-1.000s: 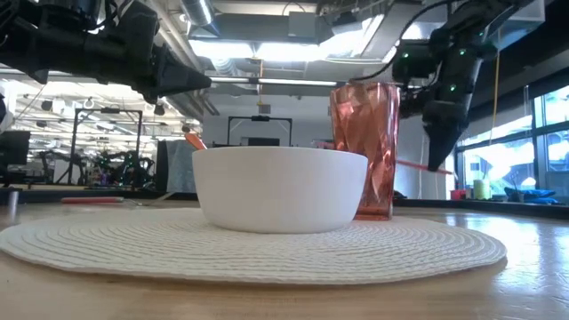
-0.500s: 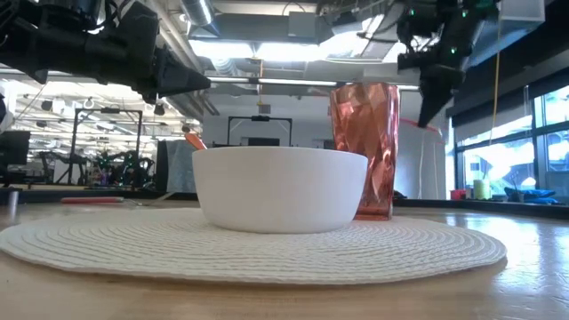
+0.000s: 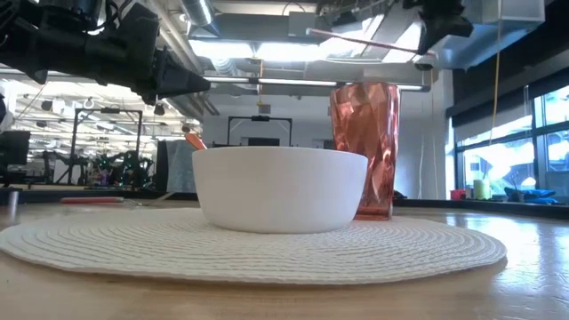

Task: Pick & Place Utensil
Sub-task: Put the red straw into the red cup, then put the pink fork into the white bowl

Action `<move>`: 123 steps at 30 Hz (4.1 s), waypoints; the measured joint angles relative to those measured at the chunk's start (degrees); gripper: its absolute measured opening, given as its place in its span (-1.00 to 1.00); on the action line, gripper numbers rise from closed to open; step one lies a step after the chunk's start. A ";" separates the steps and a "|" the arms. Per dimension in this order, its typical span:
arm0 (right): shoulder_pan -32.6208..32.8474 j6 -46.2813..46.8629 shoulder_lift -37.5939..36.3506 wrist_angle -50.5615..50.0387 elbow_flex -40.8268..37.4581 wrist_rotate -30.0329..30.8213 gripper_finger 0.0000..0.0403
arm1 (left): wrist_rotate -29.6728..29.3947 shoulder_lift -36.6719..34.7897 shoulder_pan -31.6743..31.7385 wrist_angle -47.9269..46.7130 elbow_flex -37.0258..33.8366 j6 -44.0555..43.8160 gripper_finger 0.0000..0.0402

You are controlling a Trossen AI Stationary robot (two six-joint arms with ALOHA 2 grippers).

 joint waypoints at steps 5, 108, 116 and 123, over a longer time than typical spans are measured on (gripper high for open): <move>5.26 -16.14 1.60 -0.54 -0.91 12.38 -1.00 | 0.00 0.00 0.00 -0.30 0.00 -0.02 -0.99; 4.14 10.37 -9.90 38.01 -5.86 -67.88 -0.96 | -2.80 -0.02 0.26 -1.49 0.00 0.14 -0.99; -10.53 28.77 -12.50 71.97 -27.16 -91.11 -0.94 | -0.98 -0.02 0.24 -1.86 0.00 -1.33 -0.96; -19.93 44.11 -10.45 101.78 -43.30 -96.66 -0.97 | -1.14 -0.02 0.24 -2.00 0.00 -1.51 -0.97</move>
